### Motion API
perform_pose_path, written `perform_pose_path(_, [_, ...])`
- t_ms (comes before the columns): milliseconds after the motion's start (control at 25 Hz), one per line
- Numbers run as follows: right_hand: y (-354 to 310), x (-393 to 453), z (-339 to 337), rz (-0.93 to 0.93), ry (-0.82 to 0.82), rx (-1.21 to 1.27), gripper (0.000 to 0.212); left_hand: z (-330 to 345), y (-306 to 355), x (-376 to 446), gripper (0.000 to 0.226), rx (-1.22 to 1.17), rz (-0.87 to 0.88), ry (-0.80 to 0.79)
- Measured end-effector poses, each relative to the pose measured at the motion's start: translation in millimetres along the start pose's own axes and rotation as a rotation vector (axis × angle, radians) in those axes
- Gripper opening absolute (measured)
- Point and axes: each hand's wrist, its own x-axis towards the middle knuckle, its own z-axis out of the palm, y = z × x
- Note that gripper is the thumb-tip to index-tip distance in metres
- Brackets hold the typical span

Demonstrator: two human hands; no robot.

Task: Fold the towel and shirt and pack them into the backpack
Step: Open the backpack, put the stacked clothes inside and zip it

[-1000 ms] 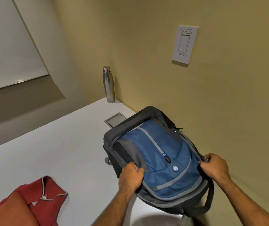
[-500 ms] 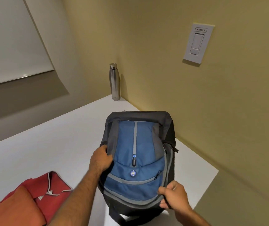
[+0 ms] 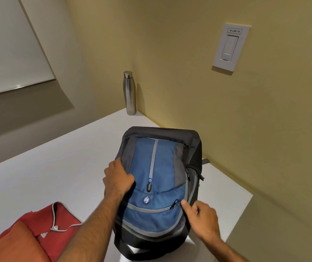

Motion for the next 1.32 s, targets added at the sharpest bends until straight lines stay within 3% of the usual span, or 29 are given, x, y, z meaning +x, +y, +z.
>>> perform_pose_path(80, [-1,21,-14,-0.07,0.135,-0.03,0.034,8,21,-1,0.063,0.058,0.196,0.115])
perform_pose_path(160, [0,49,-22,-0.042,0.196,0.032,0.013,18,51,-3,0.05,0.052,0.461,0.117])
perform_pose_path(200, [2,63,-25,-0.006,0.192,0.06,0.013,26,68,-3,0.044,0.075,0.59,0.063])
perform_pose_path(320, [9,94,-27,0.001,0.089,-0.001,0.043,53,114,-9,0.042,0.248,0.9,-0.169])
perform_pose_path(440, [12,109,-26,-0.043,0.033,-0.023,0.038,83,147,-12,0.048,0.45,1.046,-0.257])
perform_pose_path(680, [22,121,-26,-0.183,0.072,-0.011,0.007,114,164,-8,0.037,0.64,1.063,-0.273])
perform_pose_path(800, [30,125,-28,-0.351,0.087,-0.124,0.015,114,168,-4,0.03,0.603,1.033,-0.305])
perform_pose_path(1000, [29,129,-30,-0.432,0.129,-0.077,0.019,108,171,2,0.03,0.365,0.84,-0.382])
perform_pose_path(1200, [31,124,-36,-0.587,0.03,-0.206,0.018,104,174,-1,0.032,0.391,0.811,-0.362])
perform_pose_path(1320, [33,106,-44,-0.619,-0.129,-0.209,0.018,109,174,-1,0.032,0.412,0.823,-0.343])
